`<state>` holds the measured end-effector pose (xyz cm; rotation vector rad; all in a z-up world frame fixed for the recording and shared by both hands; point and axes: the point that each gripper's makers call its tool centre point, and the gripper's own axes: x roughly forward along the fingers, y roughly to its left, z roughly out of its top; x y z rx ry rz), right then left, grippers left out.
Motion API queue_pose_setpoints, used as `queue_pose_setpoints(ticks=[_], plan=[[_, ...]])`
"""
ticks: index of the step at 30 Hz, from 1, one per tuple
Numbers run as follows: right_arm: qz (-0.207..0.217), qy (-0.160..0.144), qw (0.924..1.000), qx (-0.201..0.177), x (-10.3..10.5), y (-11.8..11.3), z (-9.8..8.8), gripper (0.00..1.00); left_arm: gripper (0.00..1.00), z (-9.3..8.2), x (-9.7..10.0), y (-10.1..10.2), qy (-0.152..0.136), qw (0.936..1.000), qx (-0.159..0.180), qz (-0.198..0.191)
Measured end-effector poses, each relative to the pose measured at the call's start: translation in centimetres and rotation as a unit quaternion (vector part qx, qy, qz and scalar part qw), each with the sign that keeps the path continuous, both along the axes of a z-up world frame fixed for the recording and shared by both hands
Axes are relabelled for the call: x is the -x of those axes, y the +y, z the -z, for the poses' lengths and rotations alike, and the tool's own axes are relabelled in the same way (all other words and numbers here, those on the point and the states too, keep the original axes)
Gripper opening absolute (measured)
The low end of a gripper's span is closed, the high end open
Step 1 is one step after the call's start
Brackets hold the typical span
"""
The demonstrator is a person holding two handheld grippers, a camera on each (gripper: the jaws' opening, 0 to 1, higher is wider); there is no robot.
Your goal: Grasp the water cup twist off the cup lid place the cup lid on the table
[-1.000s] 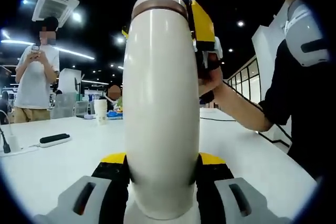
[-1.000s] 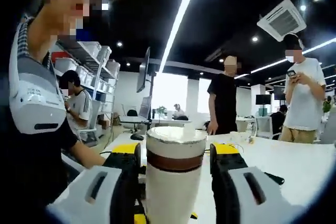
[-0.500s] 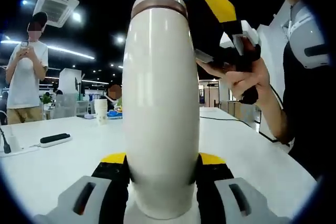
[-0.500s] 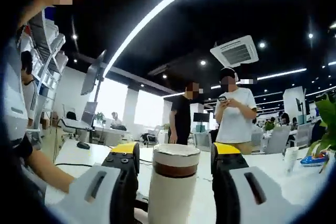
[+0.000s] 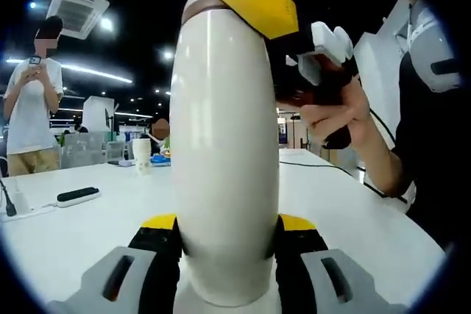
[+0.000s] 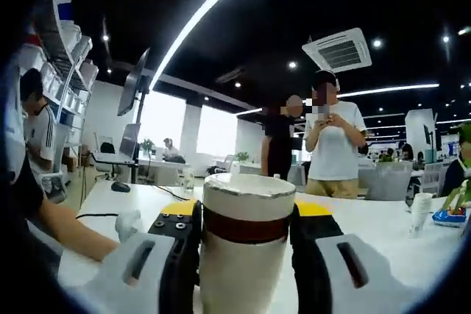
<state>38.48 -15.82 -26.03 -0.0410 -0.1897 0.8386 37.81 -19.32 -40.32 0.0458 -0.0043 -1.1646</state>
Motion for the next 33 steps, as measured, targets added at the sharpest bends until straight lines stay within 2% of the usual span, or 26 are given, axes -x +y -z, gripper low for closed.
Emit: queue_pose_setpoints(ticks=[4, 8, 12, 14, 16, 18, 22, 25, 28, 30, 32, 33], plan=[[-0.041, -0.007, 0.9991, 0.007, 0.2, 0.3, 0.0, 0.50, 0.51, 0.0, 0.0, 0.0, 0.001, 1.0000, 0.000, 0.000], [-0.116, -0.001, 0.9932, 0.001, 0.5, 0.6, -0.1, 0.50, 0.51, 0.0, -0.1, 0.0, 0.002, 1.0000, 0.000, 0.001], [-0.200, 0.002, 0.9799, 0.002, 0.9, 1.0, 0.0, 0.50, 0.51, 0.0, -0.1, 0.0, 0.002, 1.0000, 0.001, 0.003], [-0.256, 0.020, 0.9665, -0.005, 1.1, 1.2, 0.1, 0.50, 0.51, 0.0, -0.2, 0.0, 0.001, 1.0000, 0.001, 0.003], [-0.280, 0.008, 0.9598, 0.012, 1.2, 1.2, 0.2, 0.50, 0.51, 0.0, -0.2, 0.0, 0.004, 1.0000, 0.001, 0.004], [-0.297, 0.013, 0.9545, 0.019, 1.3, 1.1, 0.2, 0.50, 0.51, 0.0, -0.2, 0.0, 0.003, 1.0000, 0.000, 0.004], [-0.308, 0.012, 0.9509, 0.023, 1.5, 1.2, 0.3, 0.50, 0.51, 0.1, -0.2, 0.0, 0.003, 1.0000, 0.000, 0.007], [-0.291, 0.021, 0.9562, 0.016, 1.5, 1.1, 0.4, 0.50, 0.51, 0.1, -0.2, 0.0, 0.003, 1.0000, -0.001, 0.008], [-0.241, 0.023, 0.9701, 0.009, 1.2, 0.3, 0.9, 0.51, 0.51, 0.1, -0.1, 0.0, 0.003, 1.0000, -0.001, 0.008], [-0.205, 0.028, 0.9782, -0.023, 1.2, -0.5, 0.6, 0.55, 0.51, 0.1, -0.1, 0.0, 0.003, 1.0000, -0.001, 0.008], [-0.172, 0.040, 0.9826, -0.056, 1.3, -1.2, 0.2, 0.63, 0.51, 0.1, -0.1, 0.0, 0.002, 1.0000, -0.002, 0.008], [-0.139, 0.044, 0.9867, -0.071, 1.2, -1.8, -0.3, 0.64, 0.51, 0.1, -0.1, -0.1, 0.002, 1.0000, -0.002, 0.008]])
